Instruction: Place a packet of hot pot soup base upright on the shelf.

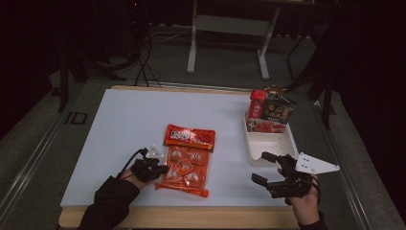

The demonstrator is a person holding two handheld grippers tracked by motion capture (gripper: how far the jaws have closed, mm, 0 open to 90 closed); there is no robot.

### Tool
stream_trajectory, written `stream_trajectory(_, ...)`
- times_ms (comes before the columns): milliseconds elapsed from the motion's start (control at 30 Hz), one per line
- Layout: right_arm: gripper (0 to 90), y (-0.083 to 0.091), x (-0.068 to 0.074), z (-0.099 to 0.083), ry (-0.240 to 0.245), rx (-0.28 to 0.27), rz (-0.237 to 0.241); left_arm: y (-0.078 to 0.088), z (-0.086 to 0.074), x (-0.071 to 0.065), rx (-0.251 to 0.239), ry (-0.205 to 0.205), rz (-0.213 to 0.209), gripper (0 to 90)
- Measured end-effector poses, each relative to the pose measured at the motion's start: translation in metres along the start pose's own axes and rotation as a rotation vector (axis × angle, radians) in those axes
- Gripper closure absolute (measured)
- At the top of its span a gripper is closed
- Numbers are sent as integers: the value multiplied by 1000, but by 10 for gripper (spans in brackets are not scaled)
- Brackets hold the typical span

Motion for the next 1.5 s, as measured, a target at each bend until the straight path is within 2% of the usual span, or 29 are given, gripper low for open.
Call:
stream_trajectory(67, 149, 0, 0, 0, 1, 0, -1, -3, 1, -5, -7, 2, -31, 900)
stream_trajectory(133, 149, 0, 0, 0, 1, 0, -1, -4, 3, -5, -3, -19, -14, 900)
stream_trajectory(200, 149, 0, 0, 0, 1, 0, 0, -4, 5, -2, -19, -18, 3, 899)
stream_trajectory(267, 149, 0, 0, 0, 0, 0, -1, -4, 7, 3, -30, -43, 40, 897)
stream_trajectory(333, 149, 1, 0, 0, 2, -1, -3, -5, 10, 10, -44, -11, 47, 894)
stream_trajectory(400, 149, 1, -1, 0, 1, -3, -4, -5, 11, 14, -56, -3, 61, 895)
stream_trajectory(433, 149, 2, -1, 0, 0, -4, -4, -8, 16, 21, -73, 19, 74, 895)
stream_trajectory(467, 149, 2, -2, 0, -3, -2, -4, -9, 17, 22, -77, 27, 83, 895)
stream_trajectory(567, 149, 2, -2, -1, -2, 0, -5, -15, 22, 24, -76, 29, 72, 897)
stream_trajectory(600, 149, 2, -2, -1, -2, 0, -5, -18, 24, 22, -70, 19, 65, 898)
stream_trajectory(700, 149, 3, -2, -1, -1, -2, -6, -19, 26, 18, -52, 4, 91, 899)
stream_trajectory(800, 149, 3, -2, -1, -2, -3, -5, -21, 27, 17, -51, 22, 79, 900)
stream_trajectory(900, 149, 2, -2, -1, -1, 0, -3, -26, 32, 11, -47, 2, 83, 900)
stream_trajectory(1067, 149, 4, -3, -1, -3, -6, -7, -37, 43, -2, -35, -35, 71, 900)
stream_trajectory(1200, 149, 5, -3, -1, -4, -5, -8, -43, 49, -8, -30, -45, 61, 900)
stream_trajectory(1233, 149, 5, -4, -1, -5, -6, -8, -48, 53, -12, -34, -59, 49, 900)
stream_trajectory(1300, 149, 5, -4, -1, -4, -7, -9, -48, 53, -12, -35, -66, 43, 899)
stream_trajectory(1400, 149, 6, -4, -1, -4, -6, -9, -44, 51, -11, -49, -48, 18, 898)
stream_trajectory(1500, 149, 6, -4, -2, -4, -6, -13, -38, 45, -14, -38, -54, 4, 897)
Point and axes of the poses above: each handheld gripper's, and its own axes: y roughly backward along the jaws, z roughly out of its top, x roughly to its left, the point moved 7 cm from there along -y, roughly forward along the jaws, and after that the axes turned 6 degrees about -z, right-handed, at the moved point
